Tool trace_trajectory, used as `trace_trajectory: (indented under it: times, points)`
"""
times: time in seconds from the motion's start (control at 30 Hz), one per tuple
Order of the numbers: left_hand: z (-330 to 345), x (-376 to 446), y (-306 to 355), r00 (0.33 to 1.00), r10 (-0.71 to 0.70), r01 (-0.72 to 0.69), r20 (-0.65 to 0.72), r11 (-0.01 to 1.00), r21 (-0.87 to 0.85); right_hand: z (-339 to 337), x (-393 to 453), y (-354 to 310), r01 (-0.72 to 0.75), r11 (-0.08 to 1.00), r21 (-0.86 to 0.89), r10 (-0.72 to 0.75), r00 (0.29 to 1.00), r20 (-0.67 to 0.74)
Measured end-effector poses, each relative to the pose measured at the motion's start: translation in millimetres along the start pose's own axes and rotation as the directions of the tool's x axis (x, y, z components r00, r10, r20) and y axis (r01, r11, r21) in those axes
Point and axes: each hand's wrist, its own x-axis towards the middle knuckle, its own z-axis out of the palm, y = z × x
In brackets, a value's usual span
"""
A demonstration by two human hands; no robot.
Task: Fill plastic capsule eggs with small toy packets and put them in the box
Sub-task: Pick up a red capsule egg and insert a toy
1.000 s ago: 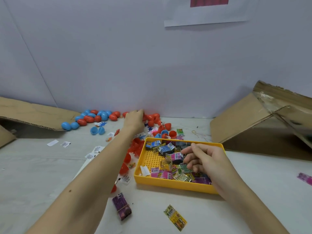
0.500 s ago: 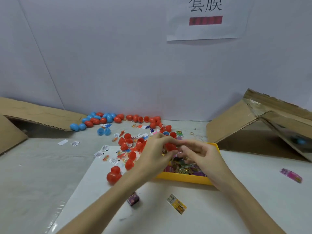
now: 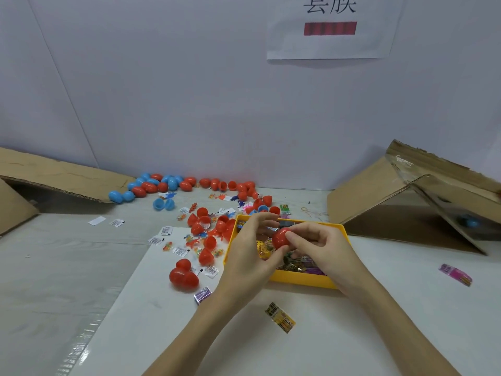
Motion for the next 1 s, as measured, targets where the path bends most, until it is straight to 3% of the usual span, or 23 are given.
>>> trace_trajectory:
  times: [0.17, 0.27, 0.4, 0.47, 0.53, 0.6, 0.8, 1.0]
  points:
    - [3, 0, -2, 0.993, 0.067, -0.062, -0.097, 0.996, 0.058, 1, 1, 1, 0.022, 0.999, 0.036, -0.022, 1.0, -0.012]
    - [2, 0, -1, 0.993, 0.082, -0.078, -0.089, 0.996, 0.046, 0, 0, 1, 0.062, 0.998, 0.003, -0.062, 0.998, -0.007]
    - [3, -2, -3, 0.993, 0.035, -0.033, -0.11, 0.999, 0.022, 0, 1, 1, 0.089, 0.994, -0.061, -0.093, 0.994, -0.062]
    - [1, -1, -4, 0.991, -0.014, 0.013, -0.131, 1.0, -0.01, -5, 1, 4, 0.098, 0.956, -0.276, -0.138, 0.982, -0.13]
    - [-1, -1, -4, 0.989, -0.047, 0.04, -0.138, 0.998, -0.05, -8, -1, 6, 0.056, 0.806, -0.589, -0.153, 0.981, -0.117]
    - [-2, -1, -3, 0.989, -0.061, 0.052, -0.137, 0.997, -0.064, -8, -3, 6, 0.012, 0.726, -0.688, -0.096, 0.992, -0.084]
    - [0, -1, -3, 0.991, -0.053, 0.05, -0.12, 0.998, -0.023, -10, 0, 4, -0.068, 0.749, -0.659, 0.033, 0.997, -0.065]
    - [-3, 0, -5, 0.995, 0.008, -0.006, -0.099, 1.0, 0.027, -13, -2, 1, -0.033, 0.827, -0.562, -0.055, 0.989, -0.138]
